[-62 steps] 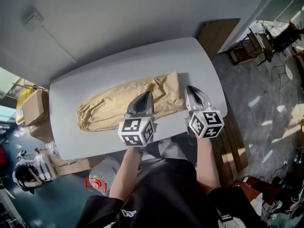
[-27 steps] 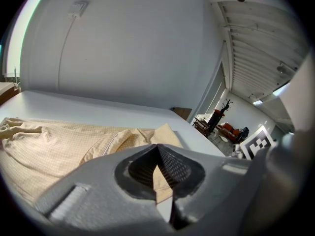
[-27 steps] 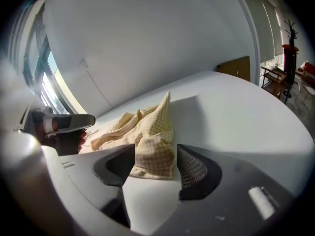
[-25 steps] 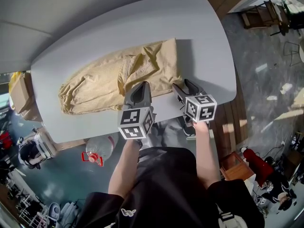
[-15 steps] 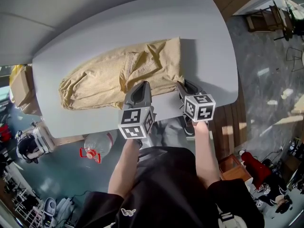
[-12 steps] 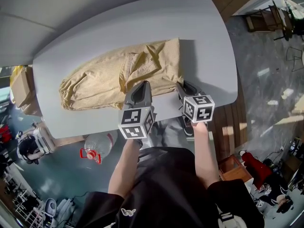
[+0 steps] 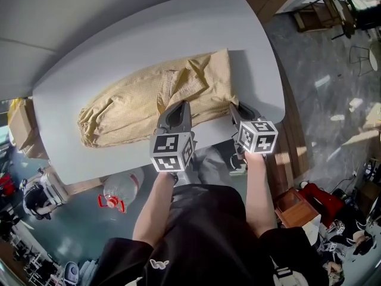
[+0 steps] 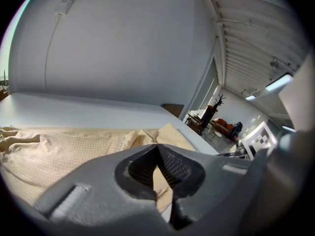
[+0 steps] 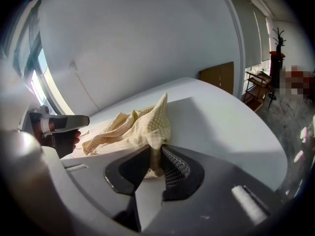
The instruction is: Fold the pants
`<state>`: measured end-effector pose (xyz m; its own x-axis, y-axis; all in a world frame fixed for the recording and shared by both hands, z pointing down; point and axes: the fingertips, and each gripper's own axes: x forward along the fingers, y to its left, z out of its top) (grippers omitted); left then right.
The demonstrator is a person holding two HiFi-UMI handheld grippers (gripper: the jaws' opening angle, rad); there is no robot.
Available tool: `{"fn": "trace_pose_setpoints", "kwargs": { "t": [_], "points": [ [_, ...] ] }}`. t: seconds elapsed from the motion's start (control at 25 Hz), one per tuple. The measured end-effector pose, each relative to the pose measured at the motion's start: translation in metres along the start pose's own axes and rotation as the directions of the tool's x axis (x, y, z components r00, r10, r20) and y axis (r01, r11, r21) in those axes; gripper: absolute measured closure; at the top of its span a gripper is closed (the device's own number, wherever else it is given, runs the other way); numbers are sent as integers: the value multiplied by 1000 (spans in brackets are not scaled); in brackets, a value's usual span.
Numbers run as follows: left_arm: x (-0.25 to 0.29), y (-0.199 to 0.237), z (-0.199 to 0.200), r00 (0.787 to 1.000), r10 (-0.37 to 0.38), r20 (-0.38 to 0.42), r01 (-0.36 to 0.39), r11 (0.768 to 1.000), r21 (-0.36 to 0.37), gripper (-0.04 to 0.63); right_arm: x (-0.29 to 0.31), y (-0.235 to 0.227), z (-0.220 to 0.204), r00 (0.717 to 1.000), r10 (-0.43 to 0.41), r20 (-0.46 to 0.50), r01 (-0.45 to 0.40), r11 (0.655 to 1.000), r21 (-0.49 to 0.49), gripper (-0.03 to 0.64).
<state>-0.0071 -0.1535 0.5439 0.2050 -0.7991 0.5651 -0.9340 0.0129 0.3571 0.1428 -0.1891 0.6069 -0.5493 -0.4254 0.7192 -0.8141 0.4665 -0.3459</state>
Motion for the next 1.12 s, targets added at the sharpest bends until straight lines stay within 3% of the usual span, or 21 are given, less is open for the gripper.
{"fn": "trace_pose_setpoints", "kwargs": {
  "t": [0.32,0.48,0.8,1.12],
  "points": [
    [32,-61,4,995,-96,1,96,995,19,591,-60,-104,9,983,-180,45,176,981,80,549],
    [32,-74,4,995,-103,9,103,995,14,591,-76,-118,16,978,-200,58,196,978,74,552],
    [1,-52,14,996,-48,72,51,998,-33,592,-95,-70,70,981,-127,145,133,991,-31,557],
    [-50,-21,30,985,13,170,3,996,-94,592,-112,25,120,978,-12,206,66,965,-253,557]
  ]
}}
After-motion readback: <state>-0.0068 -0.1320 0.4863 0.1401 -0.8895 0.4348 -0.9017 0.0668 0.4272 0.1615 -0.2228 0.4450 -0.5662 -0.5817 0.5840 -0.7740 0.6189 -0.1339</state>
